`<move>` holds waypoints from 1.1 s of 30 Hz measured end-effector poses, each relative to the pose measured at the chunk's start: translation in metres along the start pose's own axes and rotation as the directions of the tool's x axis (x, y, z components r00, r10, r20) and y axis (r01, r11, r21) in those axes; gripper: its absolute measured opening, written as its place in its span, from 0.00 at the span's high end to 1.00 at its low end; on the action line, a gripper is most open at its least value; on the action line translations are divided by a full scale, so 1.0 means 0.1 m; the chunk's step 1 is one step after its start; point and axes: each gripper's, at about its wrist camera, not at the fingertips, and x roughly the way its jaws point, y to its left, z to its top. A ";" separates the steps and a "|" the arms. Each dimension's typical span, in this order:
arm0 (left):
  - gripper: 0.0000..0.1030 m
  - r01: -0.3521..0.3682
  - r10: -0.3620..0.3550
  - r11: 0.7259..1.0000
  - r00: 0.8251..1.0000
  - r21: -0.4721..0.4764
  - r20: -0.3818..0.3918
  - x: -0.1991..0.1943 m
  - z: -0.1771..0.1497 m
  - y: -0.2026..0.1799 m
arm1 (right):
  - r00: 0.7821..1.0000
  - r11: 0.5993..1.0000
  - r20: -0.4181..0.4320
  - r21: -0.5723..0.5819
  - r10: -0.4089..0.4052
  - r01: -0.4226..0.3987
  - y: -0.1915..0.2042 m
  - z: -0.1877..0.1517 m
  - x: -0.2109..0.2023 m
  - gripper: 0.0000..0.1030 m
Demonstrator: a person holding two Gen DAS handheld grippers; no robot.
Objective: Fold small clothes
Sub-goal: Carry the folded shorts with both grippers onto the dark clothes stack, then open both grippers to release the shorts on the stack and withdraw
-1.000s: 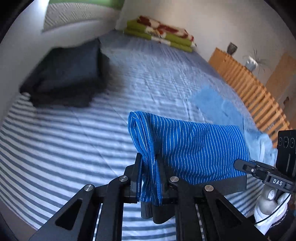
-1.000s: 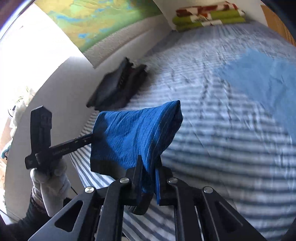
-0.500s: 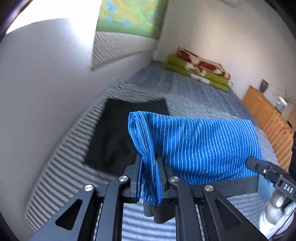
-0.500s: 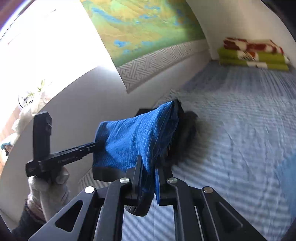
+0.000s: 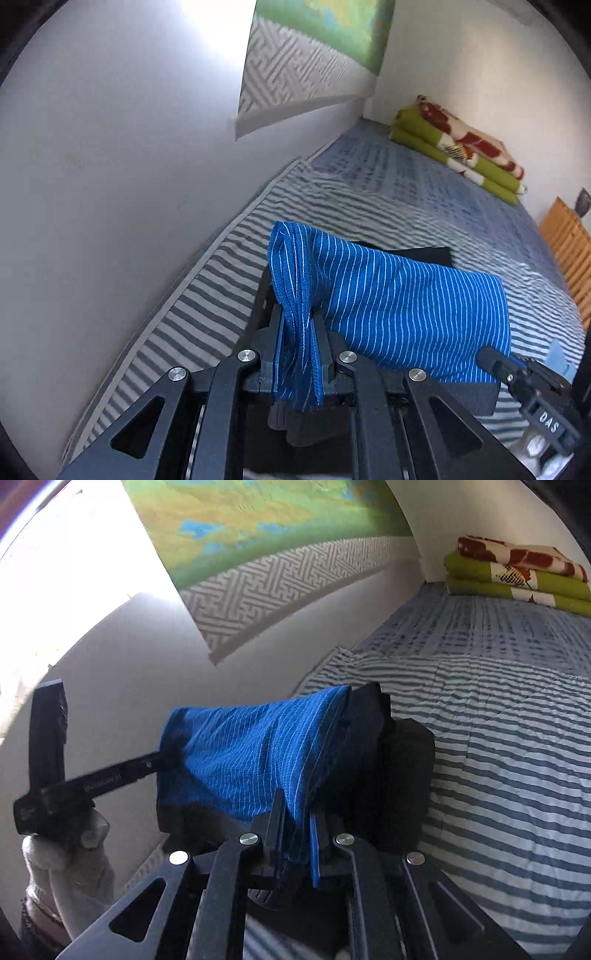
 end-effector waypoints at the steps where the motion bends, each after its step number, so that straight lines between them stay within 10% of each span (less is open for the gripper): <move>1: 0.84 -0.013 0.013 1.000 1.000 -0.007 -0.022 0.14 0.01 0.02 | 0.999 1.000 -0.024 -0.009 -0.023 0.023 -0.01 0.00 0.09 0.89; 5: 0.68 -0.019 0.018 0.997 1.000 -0.073 -0.015 0.19 -0.02 0.12 | 0.990 0.992 -0.075 -0.016 -0.123 0.123 -0.10 -0.02 0.18 0.82; 12: 0.69 -0.037 0.036 0.997 0.999 0.070 0.012 -0.09 -0.37 -0.11 | 0.998 0.993 0.003 -0.094 -0.065 0.065 0.16 -0.14 -0.20 0.81; 21: 0.68 -0.242 0.251 0.967 0.961 0.083 -0.119 -0.14 -0.81 0.01 | 0.960 0.962 -0.161 -0.192 -0.229 0.197 0.23 -0.46 -0.32 0.80; 33: 0.67 -0.110 0.117 0.986 0.992 0.127 -0.049 -1.42 -1.69 -0.65 | 0.963 0.972 -0.155 -0.113 -0.221 0.205 -0.07 -1.22 -1.88 0.68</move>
